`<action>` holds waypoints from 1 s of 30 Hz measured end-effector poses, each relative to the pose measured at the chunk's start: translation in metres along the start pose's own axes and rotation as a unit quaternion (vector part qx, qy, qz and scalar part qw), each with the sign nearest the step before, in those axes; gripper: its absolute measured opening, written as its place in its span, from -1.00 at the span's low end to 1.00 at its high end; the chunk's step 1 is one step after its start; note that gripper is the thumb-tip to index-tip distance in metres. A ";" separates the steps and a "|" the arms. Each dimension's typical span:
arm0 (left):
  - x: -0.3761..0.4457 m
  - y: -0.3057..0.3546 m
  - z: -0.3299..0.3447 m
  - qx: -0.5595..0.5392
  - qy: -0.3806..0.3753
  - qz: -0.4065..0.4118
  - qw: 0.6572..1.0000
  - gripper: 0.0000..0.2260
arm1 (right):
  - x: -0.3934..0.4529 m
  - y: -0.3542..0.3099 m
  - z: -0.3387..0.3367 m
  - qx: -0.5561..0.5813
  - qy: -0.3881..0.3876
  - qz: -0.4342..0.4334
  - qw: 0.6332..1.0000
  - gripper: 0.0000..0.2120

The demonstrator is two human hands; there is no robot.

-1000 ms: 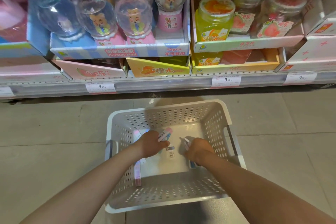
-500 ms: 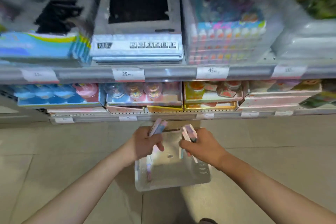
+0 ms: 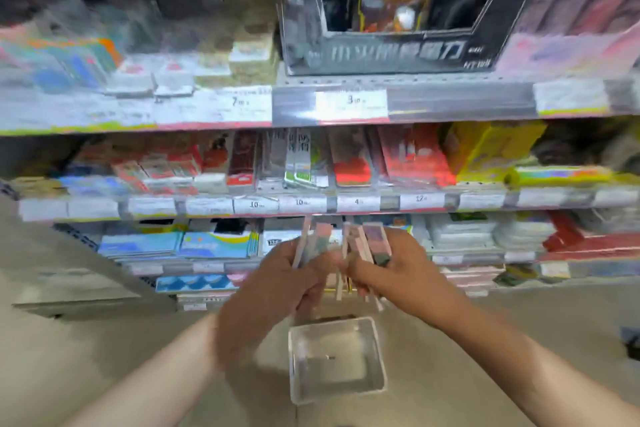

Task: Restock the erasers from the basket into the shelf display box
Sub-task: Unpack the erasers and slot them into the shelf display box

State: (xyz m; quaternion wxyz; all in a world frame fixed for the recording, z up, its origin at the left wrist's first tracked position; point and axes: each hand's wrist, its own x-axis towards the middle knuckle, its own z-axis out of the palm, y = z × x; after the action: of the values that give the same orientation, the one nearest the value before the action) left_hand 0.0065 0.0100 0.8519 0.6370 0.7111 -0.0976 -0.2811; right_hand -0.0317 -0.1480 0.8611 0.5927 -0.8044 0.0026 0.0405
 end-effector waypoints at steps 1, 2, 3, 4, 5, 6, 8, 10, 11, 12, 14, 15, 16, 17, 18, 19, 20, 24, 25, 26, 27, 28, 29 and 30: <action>-0.009 0.026 0.000 0.010 -0.001 0.019 1.000 -0.66 | -0.003 -0.025 -0.006 0.009 0.000 -0.014 1.000 -0.69; -0.017 0.051 -0.001 0.020 -0.004 0.036 0.999 -0.70 | -0.005 -0.049 -0.011 0.021 0.001 -0.023 1.000 -0.64; -0.025 0.076 -0.002 0.030 -0.006 0.052 0.998 -0.73 | -0.007 -0.070 -0.016 0.023 0.004 -0.034 0.999 -0.63; -0.032 0.099 -0.003 0.039 -0.011 0.062 0.997 -0.76 | -0.010 -0.091 -0.020 0.017 0.007 -0.042 0.999 -0.66; -0.039 0.121 -0.003 0.041 -0.015 0.067 0.997 -0.80 | -0.013 -0.112 -0.024 0.011 0.012 -0.050 0.999 -0.71; -0.043 0.140 -0.006 0.039 -0.021 0.074 0.996 -0.82 | -0.014 -0.130 -0.029 0.018 0.015 -0.059 0.998 -0.76; -0.052 0.171 -0.014 0.054 -0.026 0.098 0.993 -0.81 | -0.017 -0.159 -0.038 0.034 0.024 -0.081 0.996 -0.81; -0.059 0.194 -0.019 0.080 -0.023 0.119 0.989 -0.83 | -0.018 -0.182 -0.046 0.038 0.044 -0.095 0.994 -0.83; -0.062 0.205 -0.021 0.088 -0.018 0.129 0.988 -0.84 | -0.018 -0.191 -0.049 0.037 0.049 -0.107 0.992 -0.81; -0.065 0.215 -0.022 0.104 -0.011 0.141 0.984 -0.85 | -0.019 -0.202 -0.050 0.036 0.050 -0.121 0.991 -0.79; -0.068 0.231 -0.024 0.162 0.000 0.172 0.972 -0.85 | -0.019 -0.217 -0.051 0.044 0.055 -0.141 0.988 -0.77; -0.069 0.238 -0.025 0.185 0.002 0.184 0.965 -0.85 | -0.019 -0.222 -0.052 0.049 0.060 -0.148 0.986 -0.74; -0.069 0.244 -0.026 0.196 0.001 0.192 0.962 -0.86 | -0.018 -0.228 -0.053 0.054 0.068 -0.152 0.985 -0.71; -0.070 0.251 -0.026 0.194 -0.002 0.197 0.961 -0.85 | -0.017 -0.232 -0.054 0.057 0.073 -0.156 0.983 -0.69; -0.069 0.256 -0.026 0.194 -0.007 0.198 0.961 -0.82 | -0.016 -0.236 -0.055 0.057 0.074 -0.159 0.983 -0.71; -0.069 0.261 -0.026 0.193 -0.011 0.198 0.961 -0.81 | -0.014 -0.239 -0.056 0.060 0.070 -0.165 0.982 -0.75; -0.068 0.264 -0.026 0.199 -0.018 0.200 0.959 -0.83 | -0.014 -0.242 -0.057 0.061 0.066 -0.169 0.981 -0.77; -0.062 0.275 -0.028 0.165 -0.069 0.200 0.963 -0.80 | -0.011 -0.247 -0.070 0.044 0.075 -0.173 0.981 -0.78; -0.060 0.277 -0.028 0.144 -0.080 0.195 0.967 -0.86 | -0.009 -0.248 -0.075 0.046 0.075 -0.176 0.981 -0.78; -0.058 0.278 -0.027 0.121 -0.088 0.189 0.971 -0.89 | -0.008 -0.249 -0.082 0.052 0.073 -0.182 0.979 -0.77; -0.056 0.280 -0.026 0.101 -0.087 0.179 0.975 -0.86 | -0.006 -0.250 -0.091 0.062 0.077 -0.186 0.978 -0.77; -0.053 0.283 -0.024 0.089 -0.085 0.171 0.978 -0.84 | -0.004 -0.252 -0.099 0.072 0.082 -0.187 0.976 -0.78; -0.049 0.286 -0.022 0.085 -0.081 0.168 0.979 -0.84 | -0.001 -0.254 -0.109 0.076 0.087 -0.189 0.975 -0.77; -0.045 0.289 -0.020 0.085 -0.077 0.165 0.980 -0.84 | 0.002 -0.257 -0.117 0.070 0.086 -0.192 0.975 -0.77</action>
State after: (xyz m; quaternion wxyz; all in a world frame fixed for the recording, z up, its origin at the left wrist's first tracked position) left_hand 0.0431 0.0003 1.1430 0.6021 0.7134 -0.2857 -0.2167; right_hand -0.0089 -0.1834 1.1400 0.6419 -0.7467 -0.0987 -0.1436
